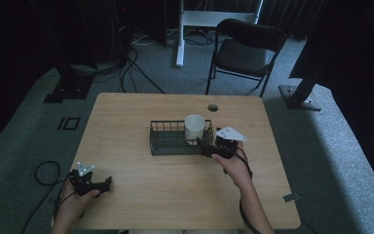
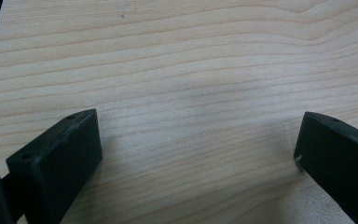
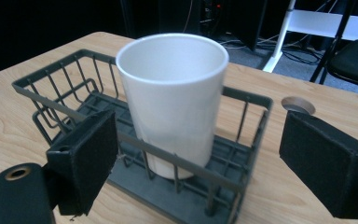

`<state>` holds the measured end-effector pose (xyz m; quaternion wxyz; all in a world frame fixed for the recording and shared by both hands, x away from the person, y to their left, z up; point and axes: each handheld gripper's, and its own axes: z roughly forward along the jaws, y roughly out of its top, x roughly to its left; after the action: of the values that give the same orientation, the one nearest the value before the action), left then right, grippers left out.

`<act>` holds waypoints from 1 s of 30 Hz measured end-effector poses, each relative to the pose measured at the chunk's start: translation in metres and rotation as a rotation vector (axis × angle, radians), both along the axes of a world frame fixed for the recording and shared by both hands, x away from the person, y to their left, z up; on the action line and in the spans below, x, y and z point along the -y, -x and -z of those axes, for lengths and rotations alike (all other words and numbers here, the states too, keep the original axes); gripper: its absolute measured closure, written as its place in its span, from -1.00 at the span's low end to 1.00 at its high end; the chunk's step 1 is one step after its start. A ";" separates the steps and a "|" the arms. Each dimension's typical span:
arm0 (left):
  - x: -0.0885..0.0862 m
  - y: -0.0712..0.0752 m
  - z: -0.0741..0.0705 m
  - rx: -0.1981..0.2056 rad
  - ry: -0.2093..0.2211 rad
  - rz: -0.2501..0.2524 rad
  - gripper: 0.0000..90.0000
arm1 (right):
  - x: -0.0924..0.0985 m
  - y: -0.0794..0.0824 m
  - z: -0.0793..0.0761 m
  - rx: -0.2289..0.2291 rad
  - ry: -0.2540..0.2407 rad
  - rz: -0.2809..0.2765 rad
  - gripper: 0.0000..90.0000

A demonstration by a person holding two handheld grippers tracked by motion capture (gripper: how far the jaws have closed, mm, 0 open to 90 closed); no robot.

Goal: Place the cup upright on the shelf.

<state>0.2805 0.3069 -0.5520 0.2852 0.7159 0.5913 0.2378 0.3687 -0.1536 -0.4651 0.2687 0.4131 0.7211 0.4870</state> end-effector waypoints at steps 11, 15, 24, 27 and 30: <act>0.000 0.000 0.000 0.000 0.000 0.000 -0.98 | 0.019 0.010 0.014 -0.010 -0.013 0.004 -0.75; 0.000 0.000 0.000 0.000 0.000 0.000 -0.98 | 0.025 0.013 0.021 -0.023 -0.008 0.005 -0.75; 0.000 0.000 0.000 0.000 0.000 0.000 -0.98 | 0.041 0.020 0.039 -0.057 -0.001 0.022 -0.75; 0.000 0.000 0.000 0.000 0.001 -0.001 -0.98 | 0.046 0.021 0.044 -0.069 -0.002 0.030 -0.75; 0.000 0.000 0.000 0.000 0.000 -0.001 -0.98 | 0.051 0.023 0.049 -0.081 0.002 0.036 -0.75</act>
<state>0.2805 0.3068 -0.5520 0.2849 0.7158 0.5915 0.2378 0.3457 -0.2045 -0.5142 0.2482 0.4451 0.7244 0.4641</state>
